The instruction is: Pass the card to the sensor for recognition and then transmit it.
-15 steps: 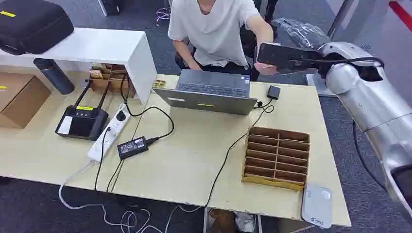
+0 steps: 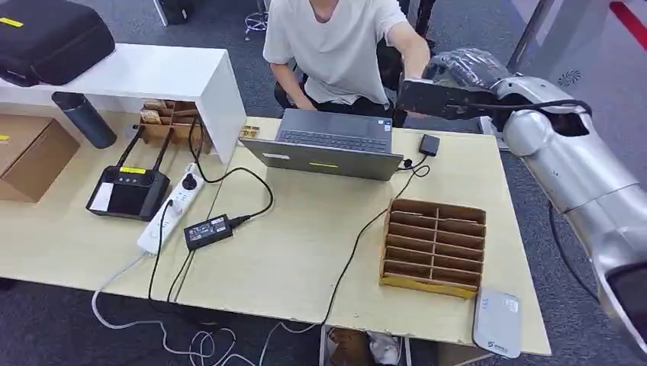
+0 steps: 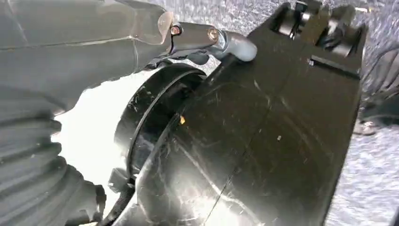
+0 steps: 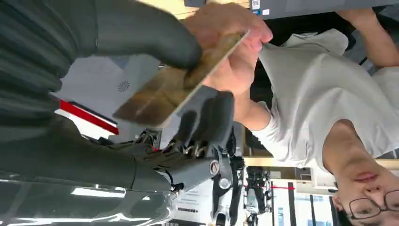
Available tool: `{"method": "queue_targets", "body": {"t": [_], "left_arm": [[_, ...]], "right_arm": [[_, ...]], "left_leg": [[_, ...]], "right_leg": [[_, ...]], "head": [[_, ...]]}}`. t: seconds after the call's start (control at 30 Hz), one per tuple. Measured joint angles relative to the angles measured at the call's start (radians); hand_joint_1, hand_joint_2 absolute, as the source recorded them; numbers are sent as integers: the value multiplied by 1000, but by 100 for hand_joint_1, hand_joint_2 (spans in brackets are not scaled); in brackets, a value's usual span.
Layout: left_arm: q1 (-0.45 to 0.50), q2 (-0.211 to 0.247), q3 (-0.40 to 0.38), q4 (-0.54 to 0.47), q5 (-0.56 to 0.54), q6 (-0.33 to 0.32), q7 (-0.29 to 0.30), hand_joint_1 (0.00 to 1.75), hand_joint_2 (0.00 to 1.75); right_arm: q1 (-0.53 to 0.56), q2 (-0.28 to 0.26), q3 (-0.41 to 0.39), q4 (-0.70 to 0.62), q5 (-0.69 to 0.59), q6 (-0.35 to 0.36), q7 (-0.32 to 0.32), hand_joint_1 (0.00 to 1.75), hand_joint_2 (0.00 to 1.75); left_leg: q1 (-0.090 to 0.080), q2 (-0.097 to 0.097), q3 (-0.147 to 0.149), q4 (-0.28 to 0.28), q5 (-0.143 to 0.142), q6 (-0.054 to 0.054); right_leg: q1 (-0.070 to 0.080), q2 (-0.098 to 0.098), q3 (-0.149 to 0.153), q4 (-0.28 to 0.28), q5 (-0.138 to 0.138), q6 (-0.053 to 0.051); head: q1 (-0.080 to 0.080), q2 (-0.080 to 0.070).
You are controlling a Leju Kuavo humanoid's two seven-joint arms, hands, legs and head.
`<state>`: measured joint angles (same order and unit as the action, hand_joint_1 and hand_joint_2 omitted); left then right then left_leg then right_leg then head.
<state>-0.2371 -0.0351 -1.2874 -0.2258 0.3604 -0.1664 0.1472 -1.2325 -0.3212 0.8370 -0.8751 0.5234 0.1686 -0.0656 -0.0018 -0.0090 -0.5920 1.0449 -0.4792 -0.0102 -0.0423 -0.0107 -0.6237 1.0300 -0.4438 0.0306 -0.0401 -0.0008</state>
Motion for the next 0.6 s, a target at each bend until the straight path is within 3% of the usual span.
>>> {"method": "queue_targets", "body": {"t": [0.6], "left_arm": [[11, 1, 112, 0, -107, -64, -13, 0, 175]], "right_arm": [[-1, 35, 0, 21, -6, -3, -10, 175, 175]], "left_leg": [[0, -2, -1, 0, 0, 0]], "right_leg": [[0, -1, 0, 0, 0, 0]], "head": [[0, 0]]}}
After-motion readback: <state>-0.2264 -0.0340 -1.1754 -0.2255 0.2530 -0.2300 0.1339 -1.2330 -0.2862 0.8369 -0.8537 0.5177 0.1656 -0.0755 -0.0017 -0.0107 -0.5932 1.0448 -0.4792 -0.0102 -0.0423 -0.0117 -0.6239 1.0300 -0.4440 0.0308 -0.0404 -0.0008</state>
